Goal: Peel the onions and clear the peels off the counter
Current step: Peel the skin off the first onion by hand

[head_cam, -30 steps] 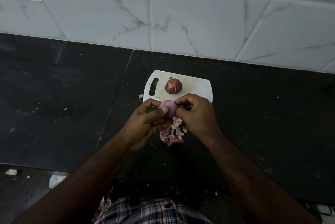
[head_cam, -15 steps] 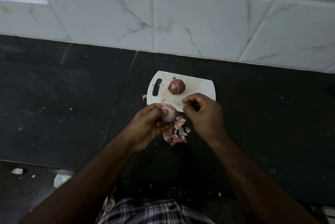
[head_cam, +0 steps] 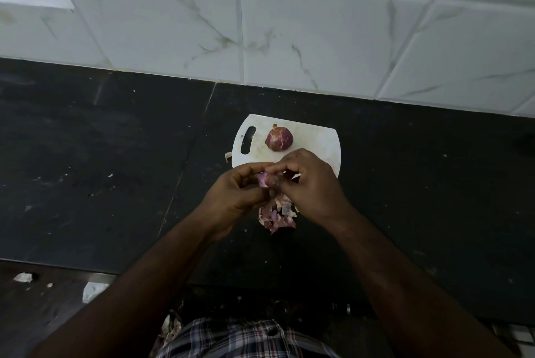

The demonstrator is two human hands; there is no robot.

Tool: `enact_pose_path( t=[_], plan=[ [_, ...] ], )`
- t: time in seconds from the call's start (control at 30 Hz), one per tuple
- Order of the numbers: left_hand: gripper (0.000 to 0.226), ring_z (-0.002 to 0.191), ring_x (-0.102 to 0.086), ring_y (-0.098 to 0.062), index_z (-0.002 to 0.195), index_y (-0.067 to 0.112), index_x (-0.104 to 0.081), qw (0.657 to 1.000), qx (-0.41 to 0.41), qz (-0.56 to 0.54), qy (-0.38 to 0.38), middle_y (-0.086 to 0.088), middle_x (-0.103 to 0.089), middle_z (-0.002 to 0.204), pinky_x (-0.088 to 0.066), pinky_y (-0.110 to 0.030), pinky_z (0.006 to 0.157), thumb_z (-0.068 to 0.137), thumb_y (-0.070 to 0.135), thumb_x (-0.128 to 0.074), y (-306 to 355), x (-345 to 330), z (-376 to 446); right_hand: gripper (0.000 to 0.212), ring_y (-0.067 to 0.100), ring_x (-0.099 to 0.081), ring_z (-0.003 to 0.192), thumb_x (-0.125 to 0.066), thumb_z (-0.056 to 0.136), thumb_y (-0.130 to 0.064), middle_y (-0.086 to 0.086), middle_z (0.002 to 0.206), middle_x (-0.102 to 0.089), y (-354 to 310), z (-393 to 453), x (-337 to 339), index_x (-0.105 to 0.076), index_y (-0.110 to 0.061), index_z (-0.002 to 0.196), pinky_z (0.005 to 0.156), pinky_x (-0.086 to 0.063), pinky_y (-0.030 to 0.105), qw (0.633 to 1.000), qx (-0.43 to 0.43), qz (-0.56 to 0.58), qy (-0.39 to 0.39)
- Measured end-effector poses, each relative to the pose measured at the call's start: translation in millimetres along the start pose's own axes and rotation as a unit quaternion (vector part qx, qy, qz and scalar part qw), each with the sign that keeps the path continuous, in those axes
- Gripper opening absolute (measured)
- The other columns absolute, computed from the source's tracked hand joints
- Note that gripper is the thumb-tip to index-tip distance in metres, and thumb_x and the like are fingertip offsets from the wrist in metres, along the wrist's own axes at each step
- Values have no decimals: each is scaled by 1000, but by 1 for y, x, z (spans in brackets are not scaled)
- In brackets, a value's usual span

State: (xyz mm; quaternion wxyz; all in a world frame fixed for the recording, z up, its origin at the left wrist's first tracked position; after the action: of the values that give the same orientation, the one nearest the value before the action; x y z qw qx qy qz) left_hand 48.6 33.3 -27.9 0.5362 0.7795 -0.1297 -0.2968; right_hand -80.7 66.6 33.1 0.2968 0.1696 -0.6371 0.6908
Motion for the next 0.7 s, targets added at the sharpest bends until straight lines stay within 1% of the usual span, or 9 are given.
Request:
enact_pose_path(
  t=[0.07, 0.2, 0.27, 0.33, 0.4, 0.47, 0.53, 0.6, 0.7],
  plan=[
    [51, 102, -71, -25, 126, 11, -65, 1000, -5, -6, 17, -16, -71, 120, -60, -33, 83, 78, -3, -74, 2, 3, -1, 9, 1, -61, 87, -76, 84, -16, -10, 91, -66, 2, -1, 5, -76, -21, 92, 75, -45, 10, 999, 6, -10, 32],
    [60, 104, -72, -26, 131, 13, -61, 999, -6, -47, 13, -16, -69, 124, -60, -34, 82, 74, 0, -72, 5, 9, -3, 10, 6, -65, 87, -75, 85, -14, -5, 92, -71, 20, -5, 11, -76, -17, 95, 80, -54, 25, 998, -25, -44, 37],
    [60, 107, -71, -31, 136, 12, -55, 997, 3, -71, -6, -16, -68, 126, -60, -41, 86, 81, -6, -67, 5, 9, -4, 18, 7, -67, 92, -77, 83, -14, -5, 100, -73, 32, -6, 16, -76, -16, 101, 81, -52, 17, 997, -60, -48, 24],
    [57, 106, -71, -34, 137, 8, -52, 996, 12, -92, -9, -16, -66, 127, -61, -43, 85, 85, -13, -62, 3, 9, -3, 31, 2, -62, 106, -78, 82, -11, -11, 119, -68, 38, -7, 12, -74, -16, 112, 83, -44, 3, 994, -86, -40, -48],
    [57, 102, -71, -32, 134, 5, -50, 994, 11, -110, -9, -16, -66, 126, -61, -42, 83, 84, -16, -64, 1, 10, -2, 36, 1, -57, 118, -79, 81, -12, -15, 133, -60, 37, -7, 11, -73, -20, 115, 95, -47, 14, 993, -90, -20, -78],
    [61, 102, -70, -31, 135, 5, -50, 992, 10, -124, -12, -17, -64, 130, -61, -40, 83, 78, -13, -63, 0, 12, 0, 24, 2, -64, 109, -76, 84, -16, -12, 122, -69, 30, -5, 27, -76, -22, 107, 94, -51, 24, 997, -78, -5, 7],
    [63, 107, -69, -30, 139, 5, -49, 991, 15, -133, -22, -16, -61, 137, -60, -41, 86, 78, -8, -60, 0, 12, 0, 15, -1, -67, 93, -68, 91, -19, -12, 101, -75, 24, -4, 40, -76, -23, 103, 84, -53, 22, 995, -63, -9, 80],
    [63, 107, -69, -29, 142, 8, -48, 989, 19, -144, -36, -14, -60, 140, -60, -38, 82, 80, -3, -58, 2, 10, 0, 17, -2, -68, 89, -60, 96, -26, -11, 92, -75, 23, -3, 38, -73, -24, 107, 80, -52, 21, 995, -73, 5, 67],
    [63, 96, -72, -23, 144, 11, -48, 988, 18, -143, -47, -13, -62, 138, -59, -30, 71, 82, 1, -57, 4, 7, -1, 23, -4, -65, 91, -65, 93, -30, -13, 100, -74, 18, -3, 25, -72, -26, 115, 81, -51, 19, 997, -76, 31, 7]
  ],
)
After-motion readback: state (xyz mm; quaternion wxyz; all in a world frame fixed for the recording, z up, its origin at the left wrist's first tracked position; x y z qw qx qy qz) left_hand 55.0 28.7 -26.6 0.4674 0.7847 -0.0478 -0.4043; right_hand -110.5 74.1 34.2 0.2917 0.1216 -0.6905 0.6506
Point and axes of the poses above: each hand's wrist, its own z-axis towards the middle knuckle, its own x-axis out of the back of the hand, y = z × x, the point moved 8 cm from there along z, towards the middle knuckle
